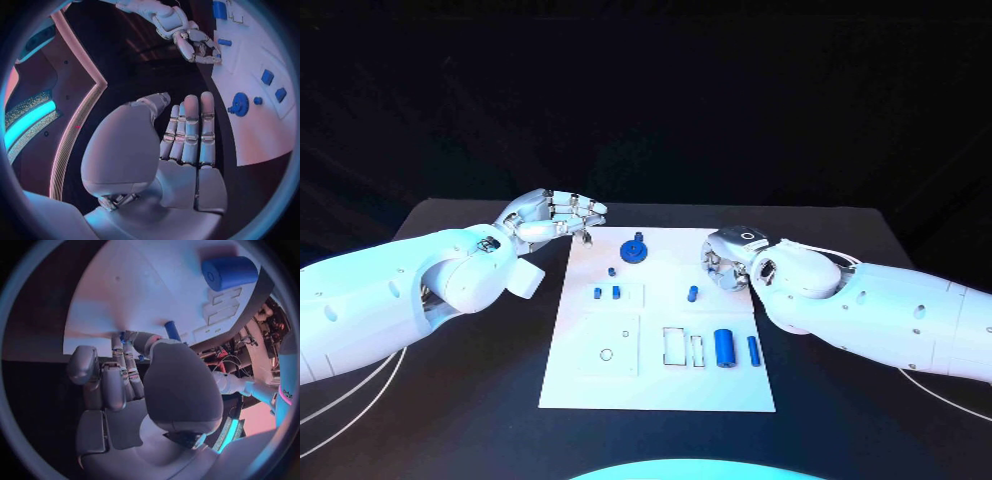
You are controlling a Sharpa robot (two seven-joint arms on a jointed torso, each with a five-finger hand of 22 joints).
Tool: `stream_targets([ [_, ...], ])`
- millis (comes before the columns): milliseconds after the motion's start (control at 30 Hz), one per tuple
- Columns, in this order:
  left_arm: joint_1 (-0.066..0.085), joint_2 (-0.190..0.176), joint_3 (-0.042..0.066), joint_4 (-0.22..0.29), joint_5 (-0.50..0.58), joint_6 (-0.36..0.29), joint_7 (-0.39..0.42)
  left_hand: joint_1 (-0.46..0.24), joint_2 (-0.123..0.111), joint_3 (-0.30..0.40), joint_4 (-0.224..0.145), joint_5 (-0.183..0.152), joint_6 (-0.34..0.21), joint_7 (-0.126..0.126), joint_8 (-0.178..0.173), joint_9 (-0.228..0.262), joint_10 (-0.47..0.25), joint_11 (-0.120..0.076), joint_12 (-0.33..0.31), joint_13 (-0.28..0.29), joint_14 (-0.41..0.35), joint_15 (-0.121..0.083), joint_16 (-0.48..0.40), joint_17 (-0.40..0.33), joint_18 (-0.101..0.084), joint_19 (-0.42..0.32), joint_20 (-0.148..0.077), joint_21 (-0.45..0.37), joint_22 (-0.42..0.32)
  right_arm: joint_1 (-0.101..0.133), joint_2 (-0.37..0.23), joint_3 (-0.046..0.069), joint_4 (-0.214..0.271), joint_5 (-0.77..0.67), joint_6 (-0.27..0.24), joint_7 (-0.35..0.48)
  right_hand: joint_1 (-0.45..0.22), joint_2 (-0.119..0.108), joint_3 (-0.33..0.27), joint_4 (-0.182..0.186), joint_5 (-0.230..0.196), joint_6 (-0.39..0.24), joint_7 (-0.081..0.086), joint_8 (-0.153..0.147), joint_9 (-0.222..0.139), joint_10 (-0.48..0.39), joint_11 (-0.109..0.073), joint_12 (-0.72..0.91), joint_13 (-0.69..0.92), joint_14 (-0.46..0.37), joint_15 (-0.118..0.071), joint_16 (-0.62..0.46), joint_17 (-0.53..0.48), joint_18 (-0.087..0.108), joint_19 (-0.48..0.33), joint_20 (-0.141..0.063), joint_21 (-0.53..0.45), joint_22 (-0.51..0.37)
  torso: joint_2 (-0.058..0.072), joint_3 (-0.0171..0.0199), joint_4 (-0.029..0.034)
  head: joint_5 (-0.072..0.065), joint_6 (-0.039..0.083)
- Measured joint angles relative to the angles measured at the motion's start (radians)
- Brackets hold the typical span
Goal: Assemble the parts on the task board
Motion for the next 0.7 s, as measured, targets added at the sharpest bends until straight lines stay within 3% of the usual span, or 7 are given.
stream_targets([
  [67, 0.0, 0.0, 0.0, 0.0, -0.001, 0.0, 0.0, 0.0, 0.0, 0.0, 0.0, 0.0, 0.0, 0.0, 0.0, 0.0, 0.0, 0.0, 0.0, 0.0, 0.0, 0.0, 0.0, 0.0, 0.0, 0.0, 0.0, 0.0, 0.0, -0.001, -0.001, -0.001, 0.001, 0.0, -0.007, -0.003, -0.004, 0.006, 0.004, -0.005, -0.002, 0.004, 0.001, 0.0, 0.003, 0.002, 0.002, -0.001, 0.0, 0.0, 0.0, 0.007, 0.009, 0.0, 0.004, -0.004, 0.008, 0.007, 0.0, 0.0, 0.0001, 0.0, 0.0],
  [133, 0.0, -0.001, 0.0, 0.0, -0.002, 0.0, 0.0, 0.0, 0.0, 0.0, 0.0, 0.0, 0.0, 0.0, 0.0, 0.0, 0.0, 0.0, 0.0, 0.0, 0.0, 0.0, 0.0, 0.0, 0.0, 0.0, 0.0, 0.0, 0.0, -0.003, -0.001, -0.002, 0.004, 0.0, -0.016, -0.006, -0.006, 0.014, 0.016, -0.018, -0.001, 0.007, -0.002, 0.004, 0.009, 0.006, 0.006, -0.004, 0.0, 0.0, -0.007, 0.013, 0.021, -0.016, 0.014, -0.004, 0.024, 0.018, 0.0, 0.0, 0.0001, 0.0, 0.0],
  [700, 0.0, -0.002, 0.0, 0.001, -0.006, 0.001, 0.001, 0.0, 0.0, 0.0, 0.0, 0.0, 0.0, 0.0, 0.0, 0.001, -0.006, 0.001, -0.004, -0.003, -0.003, 0.003, 0.0, -0.001, 0.0, 0.0, 0.0, 0.0, -0.001, -0.009, -0.021, -0.002, 0.024, 0.008, -0.094, -0.008, -0.009, 0.024, 0.045, -0.039, 0.002, 0.008, -0.003, 0.004, 0.02, 0.013, 0.014, -0.019, -0.001, 0.0, -0.007, 0.022, 0.034, -0.016, 0.025, -0.007, 0.046, 0.033, 0.0, -0.0006, 0.0001, -0.002, 0.001],
])
